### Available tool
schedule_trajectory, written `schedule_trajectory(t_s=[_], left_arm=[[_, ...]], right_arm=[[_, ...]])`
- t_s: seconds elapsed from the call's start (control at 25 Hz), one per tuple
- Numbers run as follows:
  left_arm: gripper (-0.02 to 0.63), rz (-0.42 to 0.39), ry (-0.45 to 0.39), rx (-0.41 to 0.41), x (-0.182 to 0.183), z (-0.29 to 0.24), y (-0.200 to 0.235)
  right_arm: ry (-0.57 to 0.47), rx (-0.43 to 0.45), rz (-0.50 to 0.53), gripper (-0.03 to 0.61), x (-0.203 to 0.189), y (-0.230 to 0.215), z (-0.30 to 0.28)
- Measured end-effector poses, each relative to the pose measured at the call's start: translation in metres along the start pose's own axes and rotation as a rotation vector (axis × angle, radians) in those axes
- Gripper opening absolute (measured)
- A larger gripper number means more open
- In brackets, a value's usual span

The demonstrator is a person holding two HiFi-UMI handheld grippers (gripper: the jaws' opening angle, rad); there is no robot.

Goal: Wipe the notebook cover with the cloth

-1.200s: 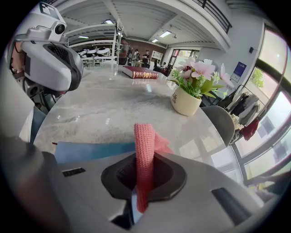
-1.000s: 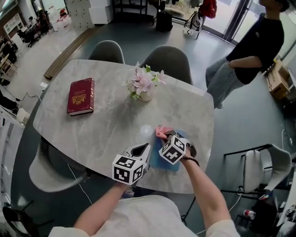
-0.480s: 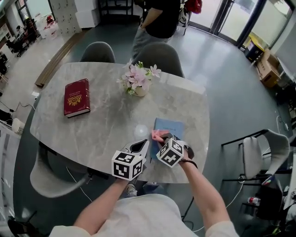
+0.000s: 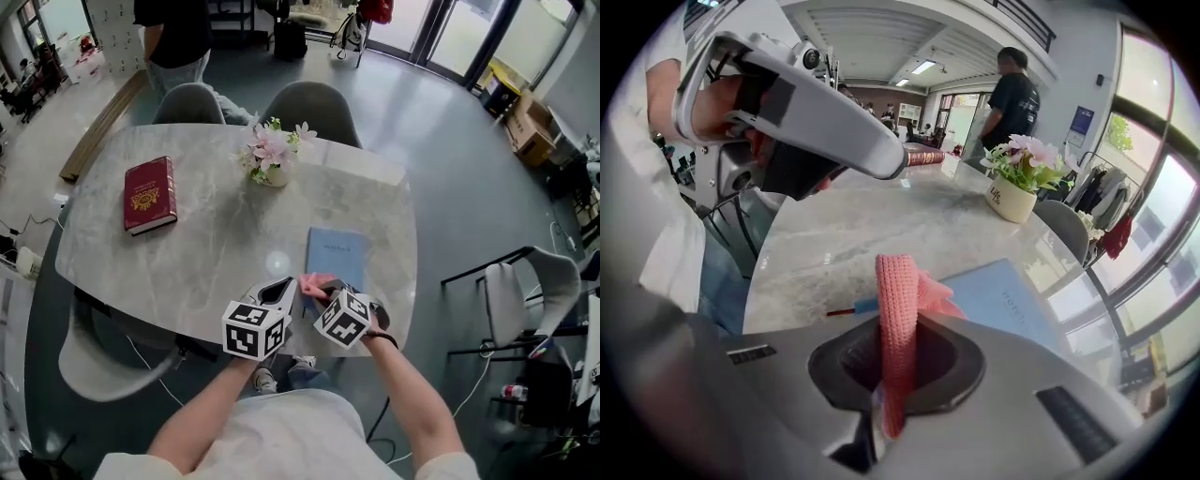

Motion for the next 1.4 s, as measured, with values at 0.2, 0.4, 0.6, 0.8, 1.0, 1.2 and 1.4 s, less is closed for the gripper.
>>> schedule_trajectory(t_s=[0.2,0.4,0.6,0.8,1.0,1.2,1.4], left_arm=[[0.008,-0.007,0.002,-0.011,-0.003,0.003,-0.002],[0.008,-0.010,0.002,-0.020,-0.006,0.005,-0.005],[0.008,-0.006,0.003,-0.031,-0.007,0.005,-0.009],[0.008,-0.008,0.000,-0.031,-0.004,0.003,-0.010],[0.008,-0.012,0.004,-0.027,-0.005,-0.002,-0.012],[0.008,-0.014,0.006,-0.025,-0.002,-0.009,-0.014],[0.008,-0.011,-0.001,-0.012,0.006,-0.018,-0.013]], right_arm=[[-0.014,0.031,-0.019,0.015,-0.005,0.019,0.002],[-0.026,0.069,-0.024,0.015,-0.007,0.037,0.006],[-0.035,0.081,-0.029,0.015,-0.013,0.048,0.007],[-0.054,0.058,-0.009,0.015,-0.011,0.044,0.023],[-0.085,-0.001,0.006,0.015,-0.004,0.016,0.058],[-0.089,-0.085,0.012,0.015,0.000,-0.025,0.080],[-0.059,-0.173,0.018,0.015,-0.002,-0.068,0.085]])
Point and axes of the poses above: the fingertips, and each gripper's own axes: z backward along the fingers, y to its left, x out of its top, the point moved 2 cm from there along z, backward along the fingers, and after that the axes turned 14 degrees about x, right-handed, at the moved point
